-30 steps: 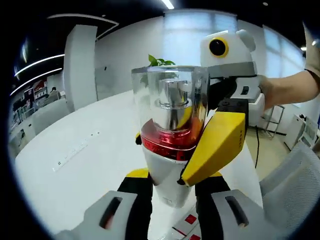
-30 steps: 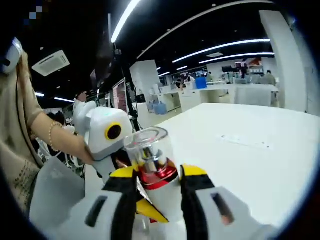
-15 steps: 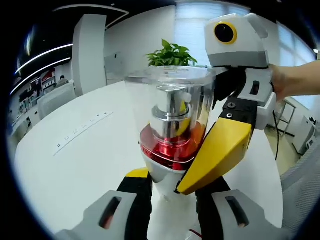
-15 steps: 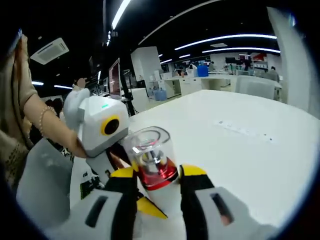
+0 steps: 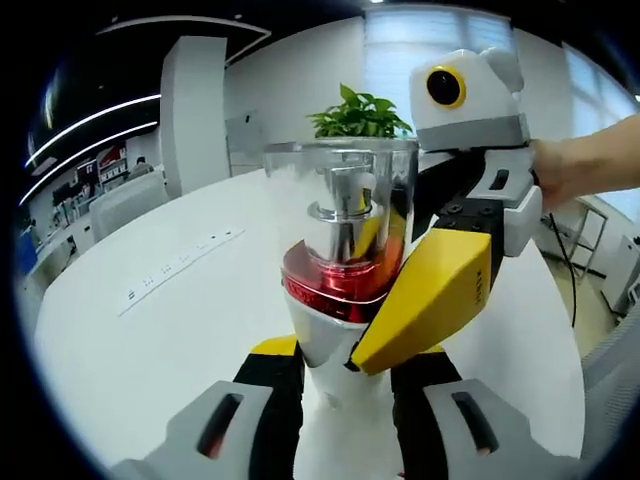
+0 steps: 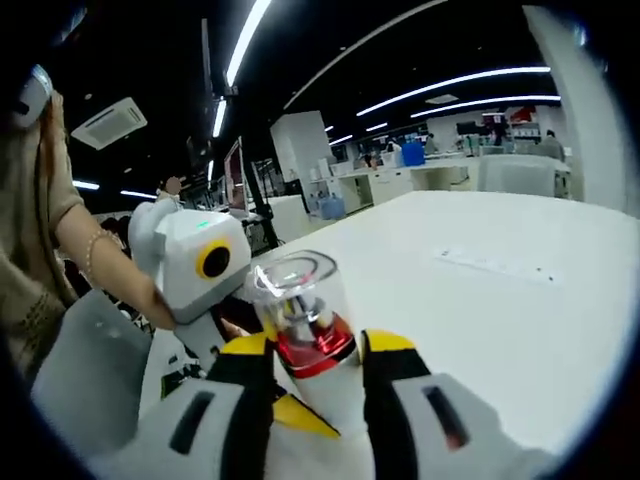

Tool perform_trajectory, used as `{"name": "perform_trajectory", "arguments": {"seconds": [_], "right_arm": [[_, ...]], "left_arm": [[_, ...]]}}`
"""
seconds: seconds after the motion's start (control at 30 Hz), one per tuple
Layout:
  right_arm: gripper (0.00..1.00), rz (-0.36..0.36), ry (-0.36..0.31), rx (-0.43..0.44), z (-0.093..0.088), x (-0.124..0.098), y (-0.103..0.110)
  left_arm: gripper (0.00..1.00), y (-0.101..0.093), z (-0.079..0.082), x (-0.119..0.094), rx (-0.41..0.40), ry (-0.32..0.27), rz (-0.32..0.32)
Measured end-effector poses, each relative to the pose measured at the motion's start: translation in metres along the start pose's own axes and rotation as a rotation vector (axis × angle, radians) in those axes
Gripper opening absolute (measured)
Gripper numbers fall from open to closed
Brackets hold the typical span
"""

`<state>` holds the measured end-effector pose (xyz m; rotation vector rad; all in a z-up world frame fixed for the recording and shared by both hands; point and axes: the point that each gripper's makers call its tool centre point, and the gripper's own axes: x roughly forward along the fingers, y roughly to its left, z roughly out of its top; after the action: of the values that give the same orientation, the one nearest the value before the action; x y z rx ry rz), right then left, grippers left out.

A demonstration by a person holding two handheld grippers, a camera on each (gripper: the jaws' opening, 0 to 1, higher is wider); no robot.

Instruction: Arrange the skincare products in the storage area until every visible bottle or jar stands upright without overlapping.

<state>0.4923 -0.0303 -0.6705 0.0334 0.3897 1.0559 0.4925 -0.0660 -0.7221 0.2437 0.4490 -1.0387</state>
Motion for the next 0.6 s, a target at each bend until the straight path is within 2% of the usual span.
{"name": "perform_trajectory", "arguments": {"seconds": [0.1, 0.17, 0.27, 0.4, 0.53, 0.6], "right_arm": [[0.38, -0.024, 0.005, 0.019, -0.003, -0.002, 0.0], [0.41, -0.064, -0.035, 0.045, 0.001, -0.005, -0.003], [0.45, -0.089, -0.05, 0.063, 0.001, -0.007, -0.001], [0.47, -0.097, -0.057, 0.083, 0.0, -0.009, 0.009], [0.5, -0.161, -0.143, 0.15, 0.007, -0.017, 0.009], [0.53, -0.182, -0.15, 0.16, 0.004, -0.02, 0.011]], "left_arm": [[0.31, 0.0, 0.001, -0.001, -0.029, -0.001, 0.0], [0.33, 0.0, 0.006, -0.003, -0.057, -0.016, -0.001], [0.37, -0.004, 0.009, -0.006, -0.031, -0.02, 0.0], [0.45, -0.006, 0.002, -0.014, -0.007, 0.015, 0.009], [0.56, -0.003, 0.006, -0.027, -0.032, 0.002, 0.047], [0.57, -0.006, 0.006, -0.034, -0.029, -0.001, 0.048]]}}
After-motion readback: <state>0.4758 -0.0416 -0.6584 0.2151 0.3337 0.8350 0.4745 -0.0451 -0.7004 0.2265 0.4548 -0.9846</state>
